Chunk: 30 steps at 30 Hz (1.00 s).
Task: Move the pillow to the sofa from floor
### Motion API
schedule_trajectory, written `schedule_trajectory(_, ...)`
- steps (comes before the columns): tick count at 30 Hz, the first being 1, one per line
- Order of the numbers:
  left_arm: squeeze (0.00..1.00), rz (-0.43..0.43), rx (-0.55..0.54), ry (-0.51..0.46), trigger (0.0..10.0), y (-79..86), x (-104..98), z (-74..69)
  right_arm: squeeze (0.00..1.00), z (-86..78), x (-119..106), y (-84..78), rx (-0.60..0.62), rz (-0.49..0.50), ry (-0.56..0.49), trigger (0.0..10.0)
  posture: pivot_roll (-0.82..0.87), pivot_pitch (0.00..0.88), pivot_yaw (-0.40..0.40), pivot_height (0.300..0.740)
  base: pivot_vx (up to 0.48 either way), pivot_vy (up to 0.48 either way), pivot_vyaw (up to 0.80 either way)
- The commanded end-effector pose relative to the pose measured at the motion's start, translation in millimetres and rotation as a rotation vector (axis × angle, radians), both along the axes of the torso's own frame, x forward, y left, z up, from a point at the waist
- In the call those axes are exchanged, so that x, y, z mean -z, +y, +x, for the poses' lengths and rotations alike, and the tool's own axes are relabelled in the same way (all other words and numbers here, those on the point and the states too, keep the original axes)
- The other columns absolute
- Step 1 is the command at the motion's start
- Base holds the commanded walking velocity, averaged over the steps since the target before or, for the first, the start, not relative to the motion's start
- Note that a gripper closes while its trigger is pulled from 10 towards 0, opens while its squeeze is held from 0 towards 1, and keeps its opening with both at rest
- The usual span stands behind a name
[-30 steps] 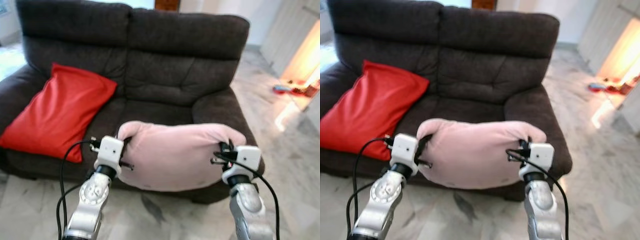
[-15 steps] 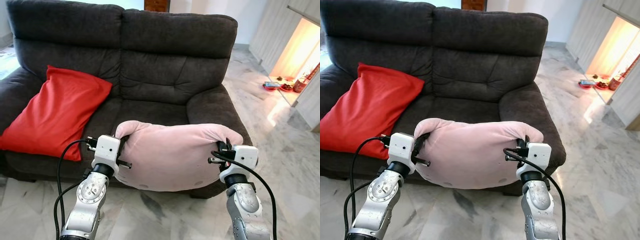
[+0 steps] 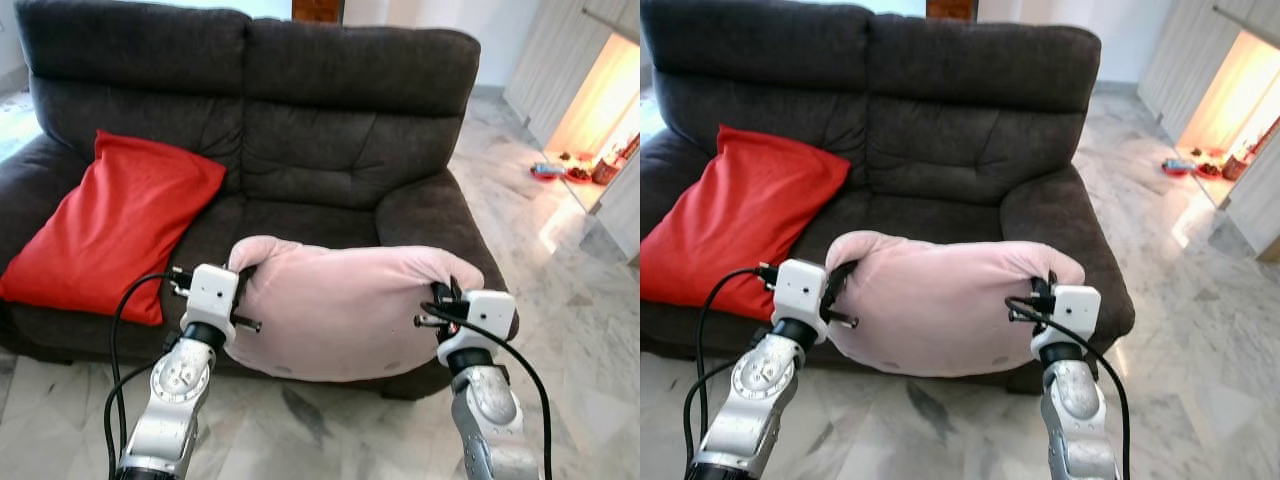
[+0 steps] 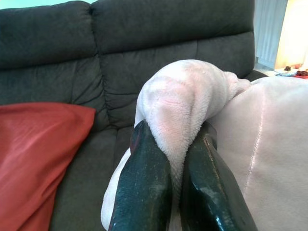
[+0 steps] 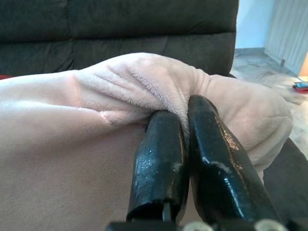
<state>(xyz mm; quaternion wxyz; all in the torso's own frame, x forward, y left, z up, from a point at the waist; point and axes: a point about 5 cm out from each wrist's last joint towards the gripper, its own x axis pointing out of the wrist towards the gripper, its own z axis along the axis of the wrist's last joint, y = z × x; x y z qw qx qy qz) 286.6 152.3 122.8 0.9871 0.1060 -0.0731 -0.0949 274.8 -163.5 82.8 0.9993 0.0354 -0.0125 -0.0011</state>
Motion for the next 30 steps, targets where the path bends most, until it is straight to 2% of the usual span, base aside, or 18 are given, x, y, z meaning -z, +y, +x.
schedule_trajectory(1, 0.0, 0.005, -0.014, -0.078, 10.0, 2.0, -19.0, 3.5, 0.0, 5.6, -23.9, -5.4, 0.023, 0.009, -0.11, 10.0, 0.06, 0.0, -0.084, 0.74, 0.368, 0.0, 0.0)
schedule_trajectory(10, 0.0, 0.001, -0.012, -0.086, 10.0, 1.1, -22.3, 4.8, 0.0, 7.0, -28.4, -5.7, 0.021, 0.0, -0.13, 10.0, 0.06, 0.0, -0.084, 0.74, 0.371, 0.0, 0.0)
schedule_trajectory(17, 0.0, -0.002, -0.007, -0.115, 10.0, 0.3, -31.6, 7.5, 0.0, 9.9, -45.7, -5.2, 0.023, -0.007, -0.204, 10.0, 0.06, 0.0, -0.085, 0.74, 0.374, 0.0, 0.0)
schedule_trajectory(30, 0.0, -0.006, 0.011, -0.128, 10.0, -3.0, -38.8, 9.6, 0.0, 10.7, -49.5, -5.2, 0.028, -0.004, -0.213, 10.0, 0.06, 0.0, -0.083, 0.74, 0.374, 0.0, 0.0)
